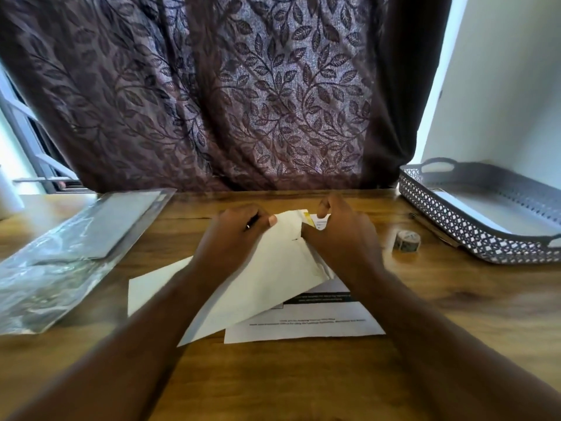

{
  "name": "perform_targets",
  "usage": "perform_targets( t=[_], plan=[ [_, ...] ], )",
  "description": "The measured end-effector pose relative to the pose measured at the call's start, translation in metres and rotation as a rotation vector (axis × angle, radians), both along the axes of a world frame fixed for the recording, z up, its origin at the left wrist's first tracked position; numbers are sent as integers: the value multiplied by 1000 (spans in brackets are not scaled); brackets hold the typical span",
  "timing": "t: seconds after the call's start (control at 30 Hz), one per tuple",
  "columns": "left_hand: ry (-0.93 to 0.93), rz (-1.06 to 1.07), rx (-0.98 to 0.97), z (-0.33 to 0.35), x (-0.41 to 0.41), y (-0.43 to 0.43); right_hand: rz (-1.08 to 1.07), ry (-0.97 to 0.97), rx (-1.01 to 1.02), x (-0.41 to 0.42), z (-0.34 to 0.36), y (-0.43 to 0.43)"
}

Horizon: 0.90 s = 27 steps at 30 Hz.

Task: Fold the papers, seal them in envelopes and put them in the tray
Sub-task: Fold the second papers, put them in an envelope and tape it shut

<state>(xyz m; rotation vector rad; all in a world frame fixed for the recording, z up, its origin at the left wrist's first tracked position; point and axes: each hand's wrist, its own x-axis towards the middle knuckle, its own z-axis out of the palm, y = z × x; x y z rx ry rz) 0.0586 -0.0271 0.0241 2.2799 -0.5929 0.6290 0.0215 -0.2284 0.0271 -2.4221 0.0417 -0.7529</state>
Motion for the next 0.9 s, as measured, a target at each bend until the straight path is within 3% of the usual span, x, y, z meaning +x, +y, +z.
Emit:
perform_targets(
  t=[0.2, 0.33, 0.4, 0.47, 0.53, 0.77, 0.9],
  plan=[
    [39, -16, 32, -5, -5, -9, -15, 2, -57, 2, 2, -5],
    [12, 18, 22, -6, -6, -10, 147, 14, 19, 4, 0, -1],
    [6, 44, 20, -6, -6, -10, 239, 92, 219, 4, 0, 2],
    [-2, 55, 12, -5, -6, -8, 349, 261, 624, 1, 3, 6],
    [-6, 59, 16, -4, -7, -8, 438, 454, 897, -3, 6, 5],
    [-13, 62, 51, 4, -10, -8, 629, 848, 992, -6, 12, -9],
    [-7, 53, 52, 6, -12, -8, 696, 888, 1004, -9, 14, -9]
  ],
)
